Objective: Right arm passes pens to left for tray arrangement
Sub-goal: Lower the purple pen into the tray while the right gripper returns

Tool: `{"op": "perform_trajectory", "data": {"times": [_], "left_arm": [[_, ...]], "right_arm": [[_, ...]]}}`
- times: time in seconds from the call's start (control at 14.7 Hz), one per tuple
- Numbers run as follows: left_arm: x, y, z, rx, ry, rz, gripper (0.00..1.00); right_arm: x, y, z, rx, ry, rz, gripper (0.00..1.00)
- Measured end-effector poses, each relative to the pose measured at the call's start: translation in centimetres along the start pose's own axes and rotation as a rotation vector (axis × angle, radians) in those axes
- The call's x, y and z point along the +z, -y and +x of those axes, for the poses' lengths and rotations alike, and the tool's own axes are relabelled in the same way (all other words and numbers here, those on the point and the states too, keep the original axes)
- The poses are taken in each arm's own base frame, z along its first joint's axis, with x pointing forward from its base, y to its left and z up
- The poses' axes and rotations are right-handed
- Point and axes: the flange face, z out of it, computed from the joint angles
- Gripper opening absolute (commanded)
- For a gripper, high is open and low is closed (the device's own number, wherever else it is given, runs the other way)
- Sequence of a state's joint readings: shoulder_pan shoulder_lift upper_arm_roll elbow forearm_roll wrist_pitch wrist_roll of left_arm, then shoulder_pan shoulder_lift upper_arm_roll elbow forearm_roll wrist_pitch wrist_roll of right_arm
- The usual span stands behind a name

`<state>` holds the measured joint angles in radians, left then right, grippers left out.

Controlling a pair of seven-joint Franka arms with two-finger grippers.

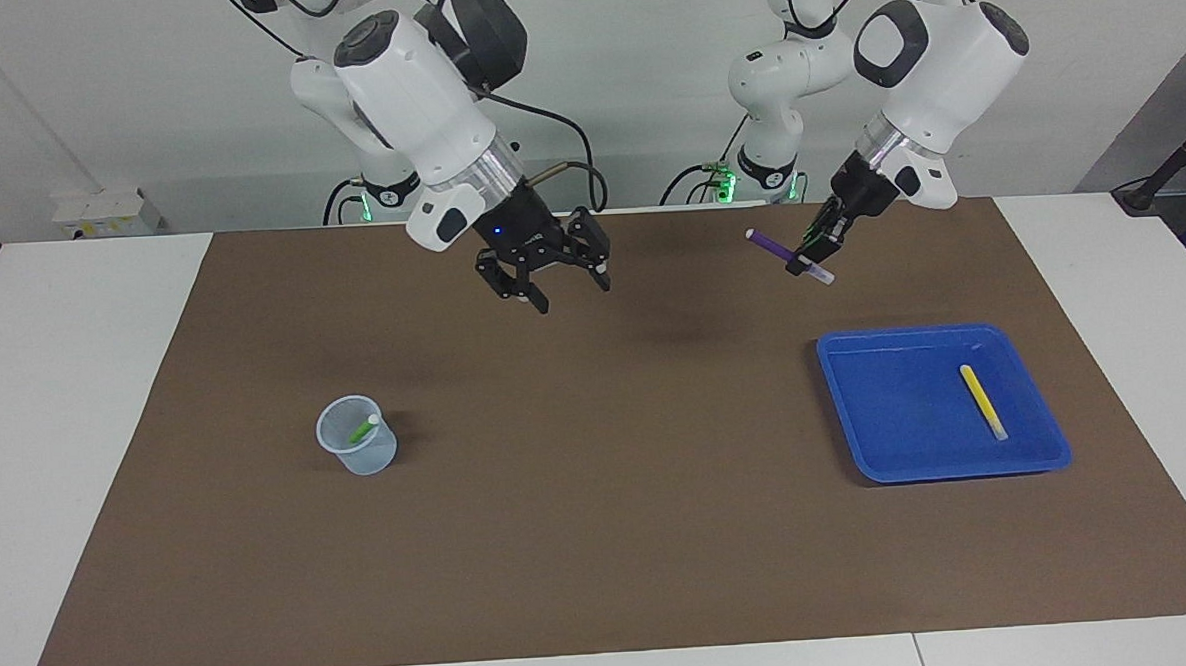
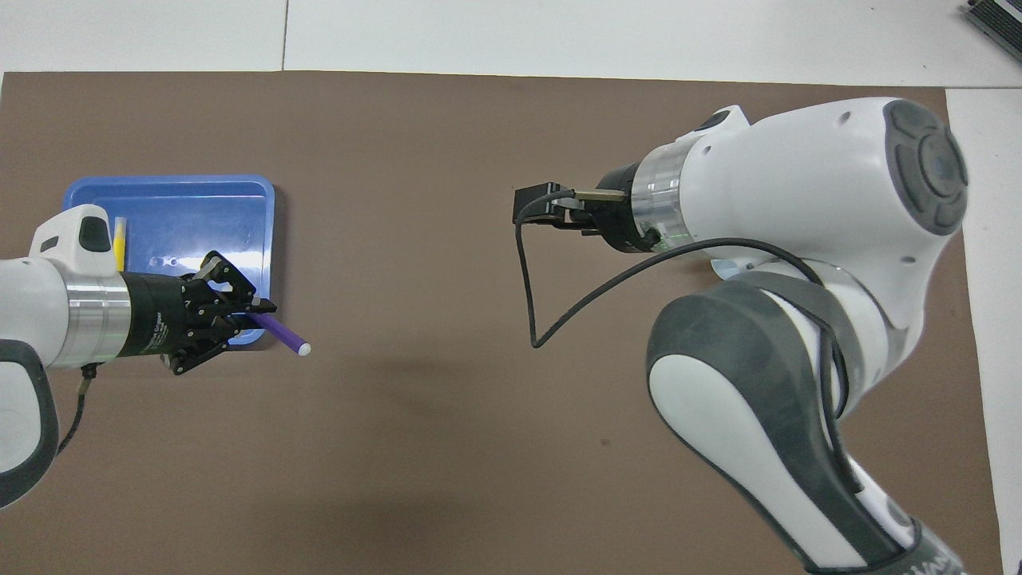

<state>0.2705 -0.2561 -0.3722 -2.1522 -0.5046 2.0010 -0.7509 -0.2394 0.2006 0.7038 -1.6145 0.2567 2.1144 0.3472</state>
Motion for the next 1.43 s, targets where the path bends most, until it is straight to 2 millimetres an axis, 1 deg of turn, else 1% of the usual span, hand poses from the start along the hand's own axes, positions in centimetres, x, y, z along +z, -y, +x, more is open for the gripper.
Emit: {"op": "perform_trajectory", "data": {"times": [0.2,0.34,0.48,0.61,0.75,0.82,0.95,1.02,1.16,1.23,1.43], "left_arm": [[0.4,1.0,1.5,0.231,-0.066,0.035,0.0],[1.0,1.6,2.2,0.316,-0.065,0.046,0.0],[2.2,2.5,3.8,0.392,-0.082,0.09,0.0],[4.0,3.2,5.9,0.474,-0.098,0.153,0.0],[6.1,3.4,7.8,0.551,-0.11,0.203,0.0],[6.8,3.2,8.7,0.615,-0.12,0.24,0.0],[7.5,2.1,10.6,0.745,-0.14,0.311,0.0],[7.7,1.4,11.7,0.804,-0.147,0.336,0.0],[8.5,0.4,14.1,0.912,-0.142,0.364,0.0],[9.2,0.2,15.4,0.951,-0.13,0.372,0.0],[11.3,0.8,19.3,0.988,-0.095,0.37,0.0]], "right_arm": [[-1.0,-3.8,1.2,-0.18,0.002,-0.058,1.0],[-1.2,-7.0,2.0,-0.278,0.0,-0.127,1.0],[-0.8,-10.5,2.4,-0.366,0.019,-0.232,1.0],[0.4,-12.7,2.3,-0.433,0.053,-0.31,1.0],[2.2,-14.6,2.2,-0.458,0.071,-0.35,1.0],[3.1,-15.6,2.3,-0.473,0.072,-0.372,1.0],[4.9,-17.6,2.3,-0.499,0.081,-0.411,1.0],[5.6,-18.4,2.4,-0.5,0.085,-0.412,0.98],[6.9,-19.8,2.7,-0.499,0.098,-0.401,0.9],[7.4,-20.5,2.7,-0.503,0.109,-0.401,0.85],[7.7,-23.0,3.2,-0.517,0.13,-0.403,0.84]]}}
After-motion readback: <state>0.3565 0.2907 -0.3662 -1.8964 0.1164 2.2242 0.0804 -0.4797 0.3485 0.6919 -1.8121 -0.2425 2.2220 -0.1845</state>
